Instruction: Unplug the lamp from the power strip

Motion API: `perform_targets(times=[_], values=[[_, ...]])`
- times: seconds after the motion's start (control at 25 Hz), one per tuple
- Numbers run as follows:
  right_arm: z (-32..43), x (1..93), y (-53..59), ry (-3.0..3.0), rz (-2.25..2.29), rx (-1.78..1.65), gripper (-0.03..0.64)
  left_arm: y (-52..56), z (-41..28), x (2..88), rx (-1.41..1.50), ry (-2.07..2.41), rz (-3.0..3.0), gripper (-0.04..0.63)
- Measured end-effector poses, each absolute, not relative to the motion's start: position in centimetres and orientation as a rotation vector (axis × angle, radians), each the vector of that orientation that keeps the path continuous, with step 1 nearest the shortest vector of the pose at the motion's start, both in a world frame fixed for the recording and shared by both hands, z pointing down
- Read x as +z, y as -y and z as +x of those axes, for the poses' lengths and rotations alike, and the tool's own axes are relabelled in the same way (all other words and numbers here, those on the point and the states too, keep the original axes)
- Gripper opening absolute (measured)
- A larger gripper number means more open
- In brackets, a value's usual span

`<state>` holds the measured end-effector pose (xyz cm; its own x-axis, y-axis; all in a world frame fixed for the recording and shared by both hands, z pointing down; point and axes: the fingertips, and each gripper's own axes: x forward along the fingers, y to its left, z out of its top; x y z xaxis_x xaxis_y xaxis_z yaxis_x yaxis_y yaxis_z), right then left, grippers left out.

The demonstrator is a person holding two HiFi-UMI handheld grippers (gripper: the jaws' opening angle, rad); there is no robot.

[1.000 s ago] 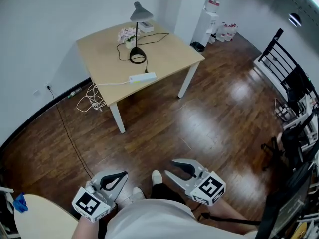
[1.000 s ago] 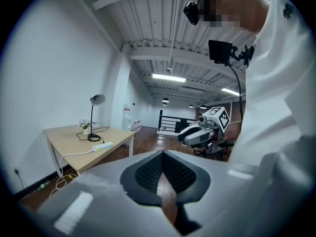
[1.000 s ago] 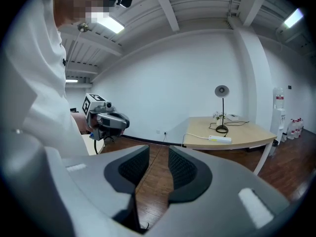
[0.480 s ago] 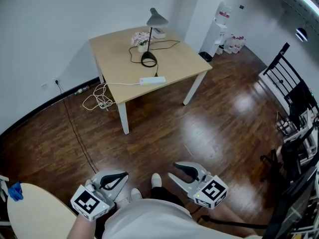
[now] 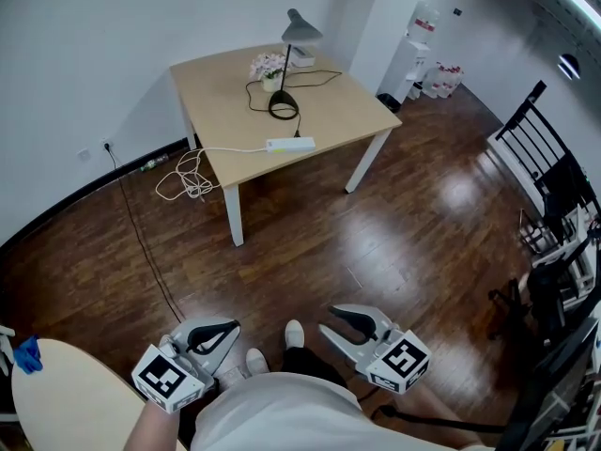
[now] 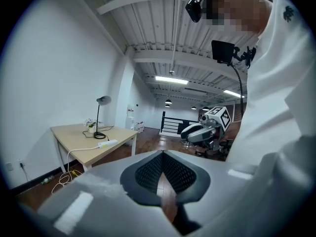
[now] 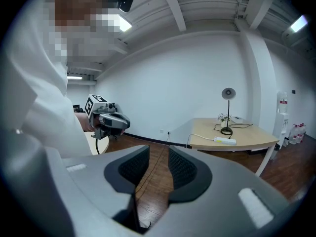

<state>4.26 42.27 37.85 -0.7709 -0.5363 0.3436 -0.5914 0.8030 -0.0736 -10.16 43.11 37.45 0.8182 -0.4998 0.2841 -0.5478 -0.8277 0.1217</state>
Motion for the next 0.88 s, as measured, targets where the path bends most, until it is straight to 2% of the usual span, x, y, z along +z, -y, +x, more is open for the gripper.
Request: perform_targets(times=[0.88], values=[[-0.4, 39.1, -40.1, 2.678, 0.76, 0.239, 0.124, -41.4, -13.9, 39.5, 0.329, 0.887, 2.741, 0.006]])
